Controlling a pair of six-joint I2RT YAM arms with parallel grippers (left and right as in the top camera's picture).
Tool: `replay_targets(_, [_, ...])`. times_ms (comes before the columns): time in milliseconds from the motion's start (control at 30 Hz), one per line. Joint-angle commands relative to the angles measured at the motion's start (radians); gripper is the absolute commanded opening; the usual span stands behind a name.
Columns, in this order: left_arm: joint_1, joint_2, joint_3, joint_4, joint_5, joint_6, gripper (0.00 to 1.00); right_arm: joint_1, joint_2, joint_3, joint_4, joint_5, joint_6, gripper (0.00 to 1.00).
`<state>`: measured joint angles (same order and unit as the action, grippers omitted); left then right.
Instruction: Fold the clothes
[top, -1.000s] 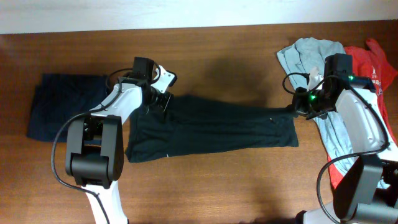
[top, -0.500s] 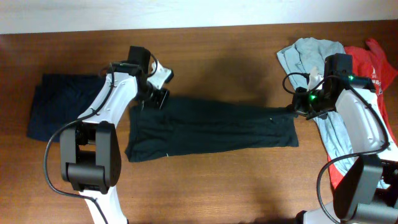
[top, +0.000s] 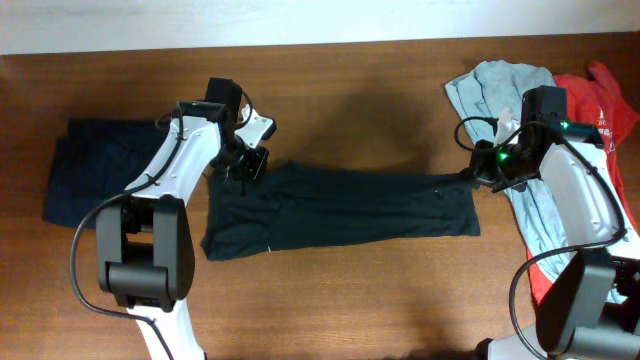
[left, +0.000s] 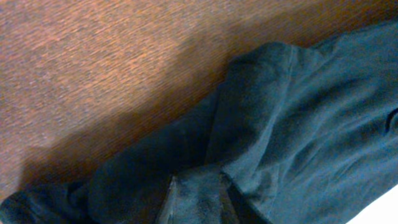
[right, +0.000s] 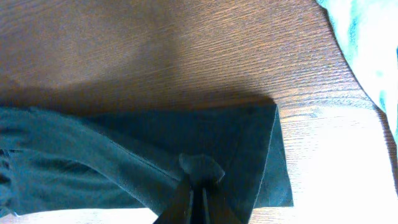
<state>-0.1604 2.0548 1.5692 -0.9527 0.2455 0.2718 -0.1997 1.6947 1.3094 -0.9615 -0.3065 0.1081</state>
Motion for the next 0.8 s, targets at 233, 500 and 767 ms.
replay_targets(233, [0.003, -0.038, 0.048, 0.101, -0.025, 0.003, 0.43, -0.004, -0.016, 0.005, 0.001, 0.039, 0.0, 0.05])
replay_targets(500, [-0.037, 0.12, 0.048, 0.201, 0.031, 0.003, 0.47, -0.004, -0.016, 0.005, 0.001, 0.039, 0.0, 0.05])
replay_targets(767, [-0.075, 0.175, 0.06, 0.253, 0.027, 0.003, 0.07, -0.004, -0.016, 0.005, 0.0, 0.039, 0.0, 0.05])
